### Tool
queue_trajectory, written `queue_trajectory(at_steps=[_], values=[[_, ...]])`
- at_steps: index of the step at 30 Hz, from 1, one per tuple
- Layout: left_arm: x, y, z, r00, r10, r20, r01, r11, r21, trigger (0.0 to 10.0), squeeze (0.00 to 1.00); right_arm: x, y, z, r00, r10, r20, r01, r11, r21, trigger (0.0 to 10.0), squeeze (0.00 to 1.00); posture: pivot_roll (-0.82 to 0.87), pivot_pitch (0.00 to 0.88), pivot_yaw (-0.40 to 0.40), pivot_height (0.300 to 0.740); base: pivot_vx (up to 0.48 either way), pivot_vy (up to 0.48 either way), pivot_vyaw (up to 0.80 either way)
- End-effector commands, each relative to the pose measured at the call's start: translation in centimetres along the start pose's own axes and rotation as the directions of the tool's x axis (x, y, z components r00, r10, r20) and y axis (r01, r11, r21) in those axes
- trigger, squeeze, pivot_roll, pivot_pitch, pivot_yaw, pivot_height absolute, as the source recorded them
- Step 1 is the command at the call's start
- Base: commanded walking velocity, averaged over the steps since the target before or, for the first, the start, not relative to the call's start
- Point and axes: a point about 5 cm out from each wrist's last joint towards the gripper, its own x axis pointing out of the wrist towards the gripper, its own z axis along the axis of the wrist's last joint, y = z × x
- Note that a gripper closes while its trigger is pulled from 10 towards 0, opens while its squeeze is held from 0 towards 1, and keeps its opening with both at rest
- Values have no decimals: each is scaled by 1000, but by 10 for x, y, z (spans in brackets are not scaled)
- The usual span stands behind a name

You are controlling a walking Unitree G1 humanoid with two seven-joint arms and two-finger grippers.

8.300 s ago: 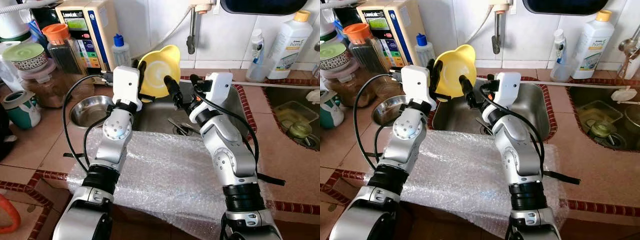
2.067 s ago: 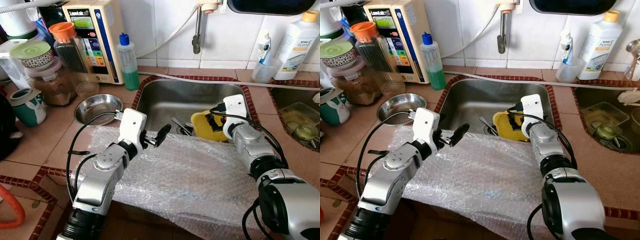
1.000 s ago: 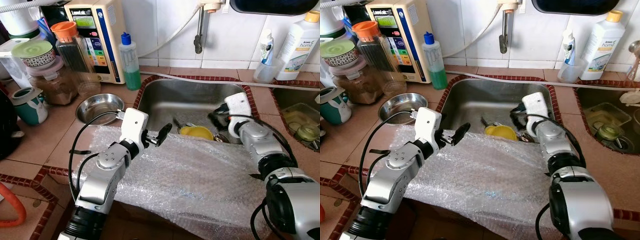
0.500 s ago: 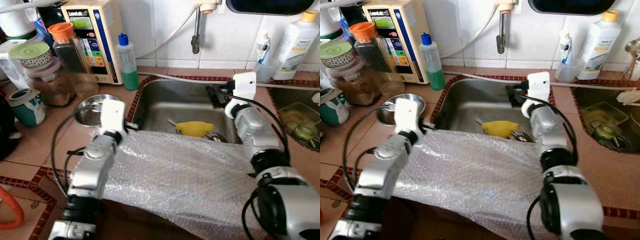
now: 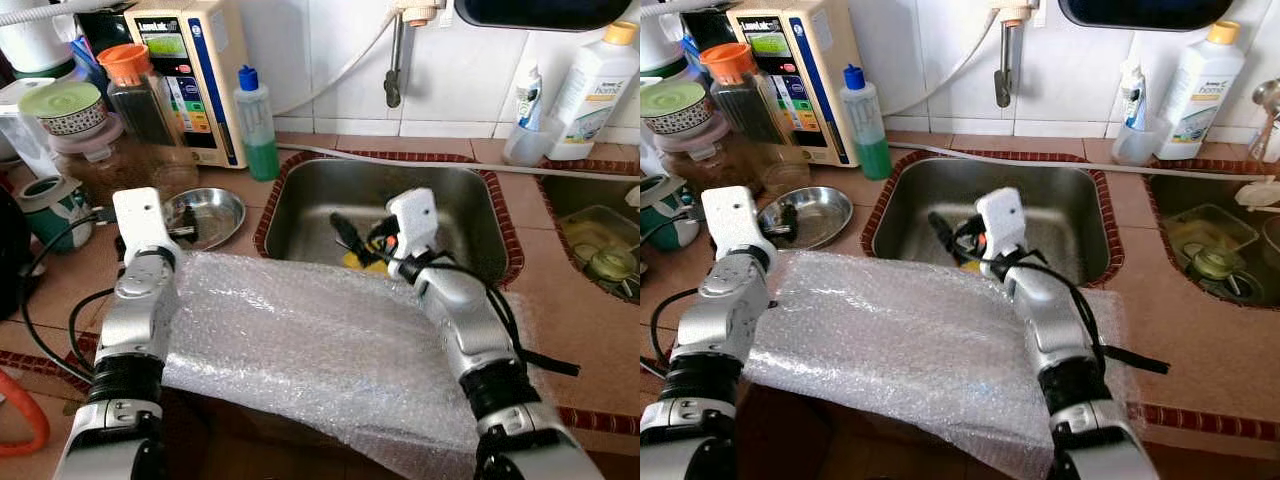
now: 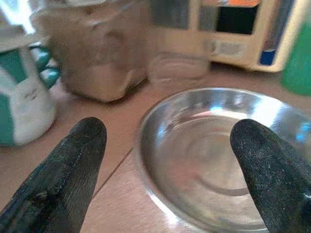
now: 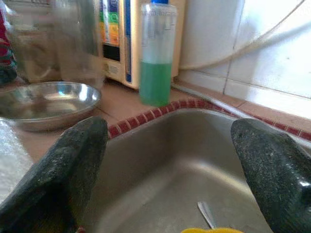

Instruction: Kitchen organization

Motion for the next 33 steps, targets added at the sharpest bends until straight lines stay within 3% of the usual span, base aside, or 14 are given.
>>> queue_trajectory(at_steps=[1,2,4,10,20,28,33], values=[[5,10,5,998,66,10,-66,998,5,10000,0,1,8,15,997,55,55,-56,998,15,10000,0,96,22,128,740,0,0,0],[8,16,0,994,104,-20,-104,995,-7,10000,0,-2,19,23,985,140,102,-147,987,61,10000,0,96,22,128,740,0,0,0],[9,20,-4,991,125,-48,-126,992,-30,10000,0,-6,29,28,968,219,122,-228,972,64,10000,0,96,22,128,740,0,0,0],[12,22,-7,989,124,-83,-130,989,-68,10000,0,-11,42,24,945,318,77,-320,947,20,10000,0,94,20,126,740,0,0,0],[18,17,-13,986,89,-144,-112,980,-165,10000,0,-17,47,25,934,353,47,-354,935,17,10000,0,90,19,127,740,0,0,0],[21,0,-14,983,42,-177,-69,986,-150,10000,0,-19,49,25,932,363,24,-363,932,6,10000,0,78,15,135,740,0,0,0],[20,-2,-22,974,38,-223,-68,990,-126,10000,0,-21,48,24,932,361,13,-361,932,-1,10000,0,73,13,137,740,0,0,0]])
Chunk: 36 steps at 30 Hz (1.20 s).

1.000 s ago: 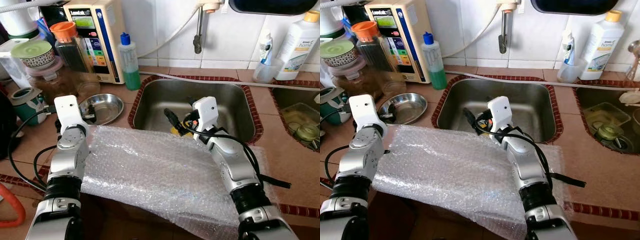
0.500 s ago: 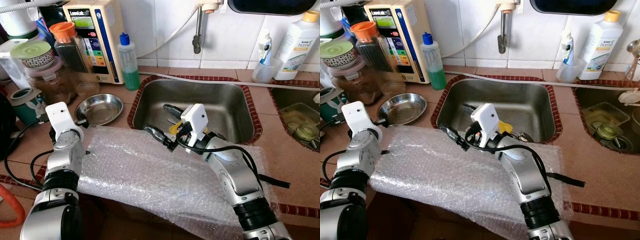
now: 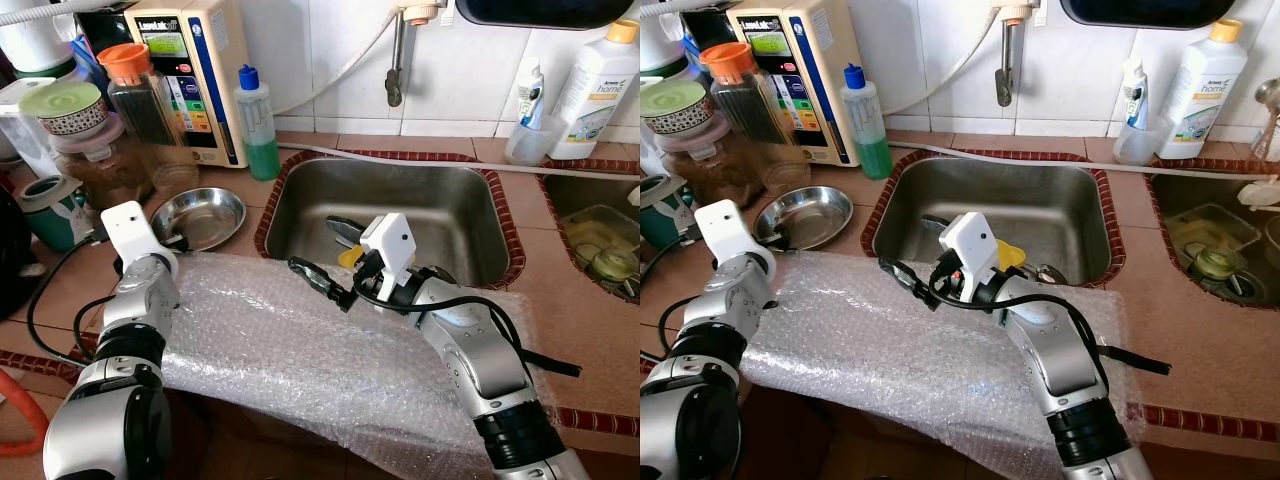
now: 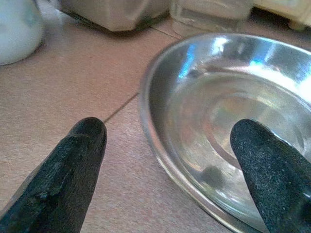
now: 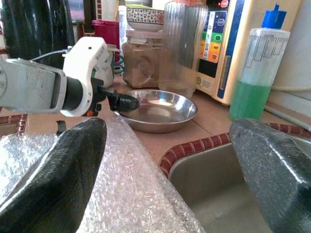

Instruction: Kitchen organization

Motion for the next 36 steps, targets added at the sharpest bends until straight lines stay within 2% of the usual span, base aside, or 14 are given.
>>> queue_trajectory(at_steps=[1,2,3,5,6,8,36], values=[[1,0,0,1000,6,-19,-5,1000,19,10000,0,0,2,1,1000,10,-4,-10,1000,-8,10000,0,73,13,137,740,0,0,0],[1,1,-1,1000,6,-29,-6,1000,13,10000,0,0,2,1,1000,10,-5,-10,1000,-8,10000,0,73,13,137,740,0,0,0],[1,1,-4,999,5,-42,-5,1000,8,8431,0,-1,2,1,1000,11,-9,-11,1000,-9,10000,0,73,13,137,740,0,0,0],[2,1,-6,999,5,-52,-5,1000,7,3804,0,-1,3,0,1000,12,-15,-12,1000,-12,10000,0,76,14,134,740,0,0,0],[2,2,-7,999,6,-53,-5,1000,10,3804,0,-1,3,0,1000,13,-18,-13,1000,-12,10000,0,76,14,134,740,0,0,0],[3,7,-8,998,19,-57,-19,1000,12,0,0,-1,4,-1,999,18,-27,-19,1000,-19,10000,0,82,15,132,740,0,0,0],[6,25,11,992,119,-30,-121,991,-50,0,0,2,1,-2,999,16,-50,-19,998,-60,10000,0,88,13,123,740,0,0,0]])
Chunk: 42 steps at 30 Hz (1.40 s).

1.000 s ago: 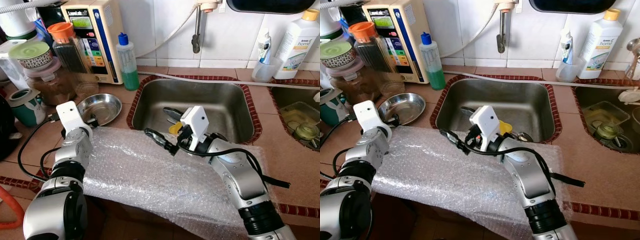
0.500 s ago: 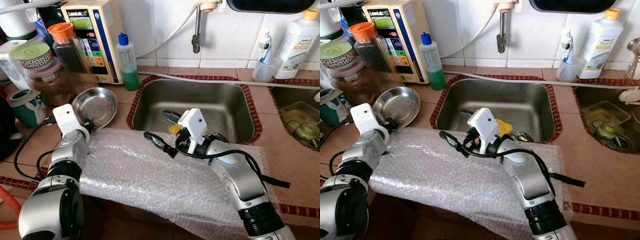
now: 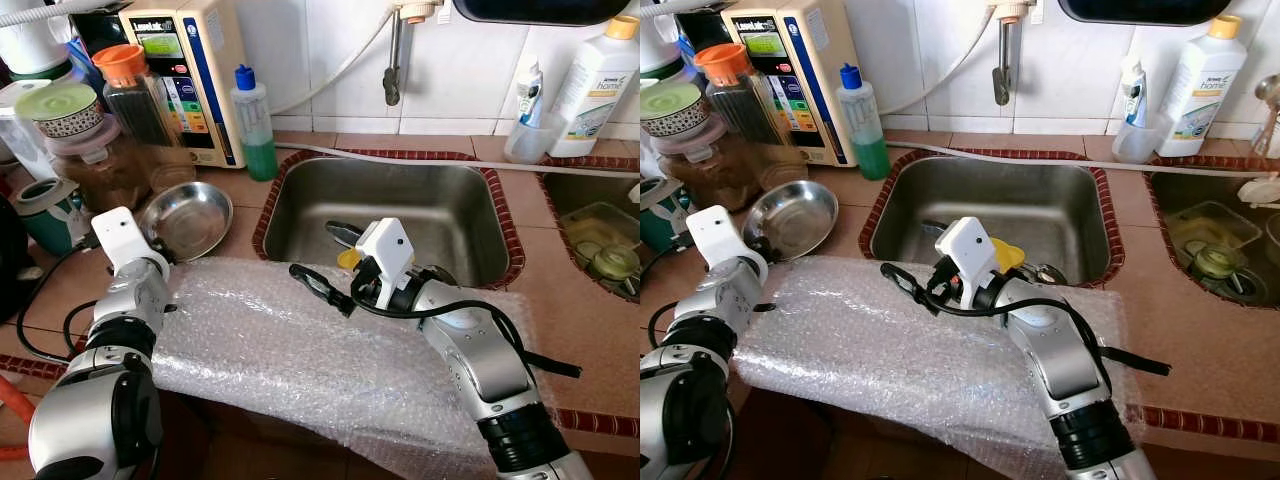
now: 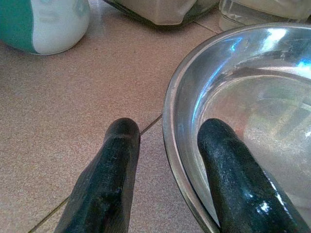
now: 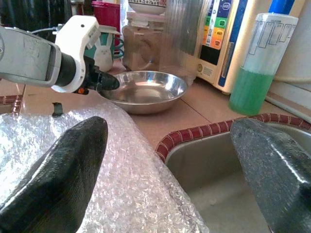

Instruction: Kitchen organization

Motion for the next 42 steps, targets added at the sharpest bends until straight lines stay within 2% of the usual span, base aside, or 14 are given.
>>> queue_trajectory(at_steps=[1,10,16,19,22,27,30,33,36,38,39,42], values=[[1,3,6,1000,16,8,-16,1000,-5,0,0,3,0,4,1000,12,8,-11,1000,-21,10000,0,90,13,122,740,0,0,0],[1,2,6,999,25,-25,-26,998,-58,0,0,5,0,4,1000,15,7,-14,1000,-26,10000,0,89,14,123,740,0,0,0],[0,0,3,999,13,-51,-16,998,-66,0,0,5,1,3,1000,19,4,-19,999,-30,10000,0,89,13,123,740,0,0,0],[0,-3,-4,994,-2,-106,-13,990,-143,0,0,5,1,3,1000,18,3,-18,999,-31,10000,0,89,13,123,740,0,0,0],[0,-3,-6,992,-8,-122,-13,985,-171,0,0,5,1,3,1000,18,3,-18,999,-33,10000,0,88,14,123,740,0,0,0],[0,-4,-1,998,-24,-61,15,988,-154,0,0,6,-1,3,1000,13,1,-13,999,-35,10000,0,88,14,123,740,0,0,0],[-1,-5,7,999,-47,12,49,989,-140,0,0,6,-1,2,1000,4,1,-4,999,-34,10000,0,91,14,123,740,0,0,0],[-1,-4,8,999,-43,29,47,987,-151,0,0,6,-1,2,1000,2,0,-2,999,-35,10000,0,91,14,124,740,0,0,0],[-1,-5,10,997,-57,59,65,989,-130,0,0,6,-2,1,1000,-1,-2,1,999,-37,10000,0,91,13,121,740,0,0,0],[-3,-10,16,993,-81,90,91,989,-119,0,0,6,-2,1,1000,-3,-3,3,999,-38,10000,0,89,13,121,740,0,0,0],[-4,-16,24,984,-121,133,136,984,-113,0,0,6,-3,1,1000,-4,-3,4,999,-38,10000,0,89,13,121,740,0,0,0],[-6,-22,33,972,-144,187,166,980,-108,0,0,6,-4,1,1000,-6,-4,6,999,-40,10000,0,89,13,121,740,0,0,0]])
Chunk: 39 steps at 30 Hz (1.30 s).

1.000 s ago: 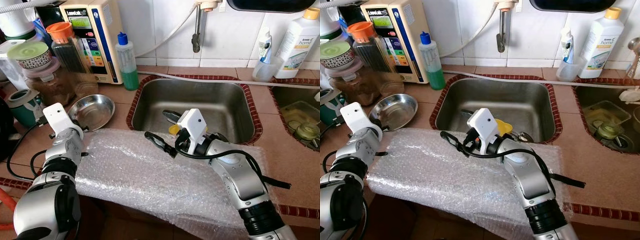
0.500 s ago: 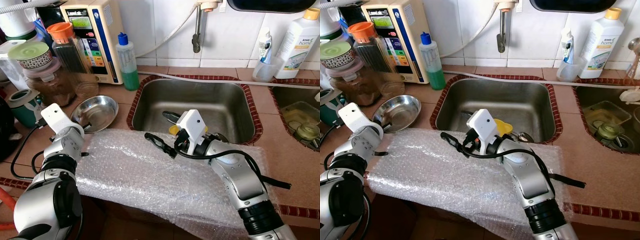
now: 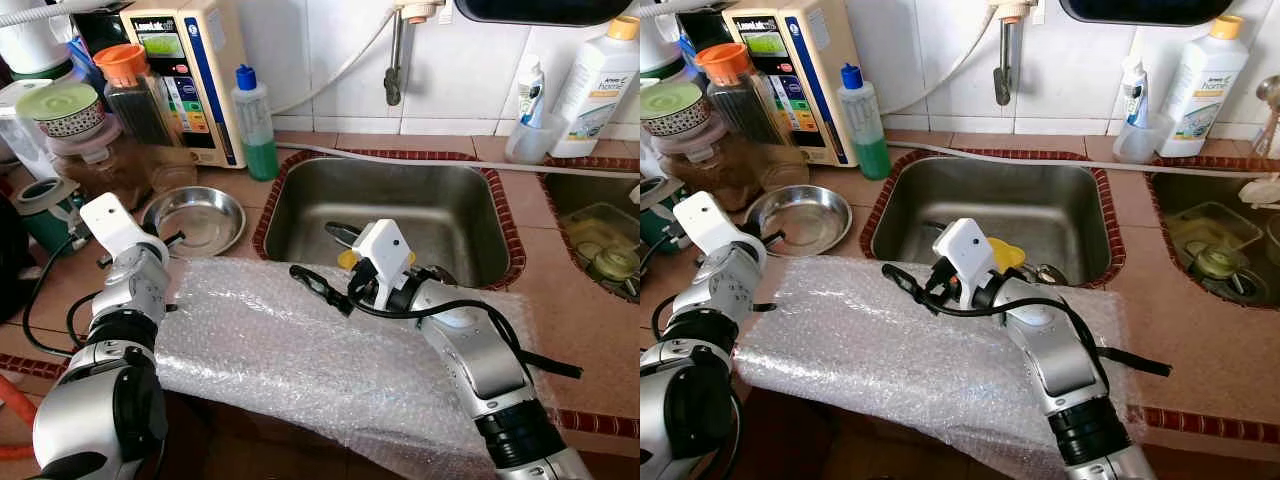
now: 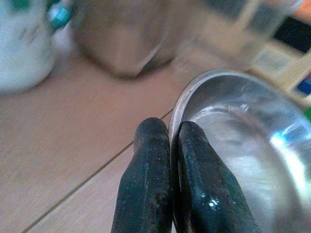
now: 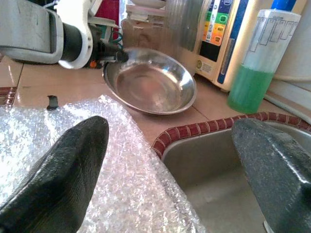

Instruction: Kitchen organization

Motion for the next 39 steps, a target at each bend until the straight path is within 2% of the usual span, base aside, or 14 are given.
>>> queue_trajectory(at_steps=[1,4,7,8,11,13,15,17,18,19,24,28,34,39], values=[[0,-6,9,998,-36,47,35,999,21,0,0,3,-2,4,1000,2,11,-2,1000,-14,10000,0,89,13,121,740,0,0,0],[-1,-16,14,990,-106,89,105,994,17,0,0,4,-3,3,1000,-9,4,9,1000,-20,10000,0,92,10,121,740,0,0,0],[-8,-40,22,948,-272,166,267,962,52,0,0,5,-9,0,997,-75,-13,74,997,-33,10000,0,91,11,123,740,0,0,0],[-8,-40,22,948,-272,166,267,962,52,0,0,5,-9,0,997,-75,-13,74,997,-33,10000,0,91,11,123,740,0,0,0],[-15,-58,27,896,-386,219,378,923,76,0,0,5,-17,-3,990,-141,-30,141,990,-13,10000,0,93,13,121,740,0,0,0],[-16,-59,27,890,-398,222,390,917,82,0,0,5,-17,-4,990,-141,-33,141,990,-8,10000,0,93,13,121,740,0,0,0],[-21,-70,27,850,-473,232,469,880,76,0,0,6,-19,-3,987,-159,-32,158,987,-15,10000,0,94,14,120,740,0,0,0],[-31,-85,29,783,-569,252,571,818,73,0,0,6,-23,-4,982,-187,-33,187,982,-23,10000,0,95,15,119,740,0,0,0],[-34,-90,29,761,-595,258,598,798,75,0,0,6,-25,-4,979,-204,-32,203,979,-24,10000,0,95,15,119,740,0,0,0],[-34,-90,29,761,-595,258,598,798,75,0,0,6,-25,-4,979,-204,-32,203,979,-24,10000,0,95,15,119,740,0,0,0],[-55,-113,26,652,-708,272,710,696,108,0,0,6,-39,4,947,-320,25,319,947,43,10000,0,96,18,118,740,0,0,0],[-60,-119,20,629,-732,262,731,671,121,0,0,6,-42,7,938,-344,48,341,939,48,10000,0,96,18,118,740,0,0,0],[-70,-125,13,605,-759,240,760,641,111,0,0,1,-52,23,890,-426,162,414,904,106,10000,0,94,19,118,740,0,0,0],[-73,-126,12,600,-763,239,765,635,106,0,0,0,-57,18,876,-464,132,456,886,86,10000,0,95,20,119,740,0,0,0]])
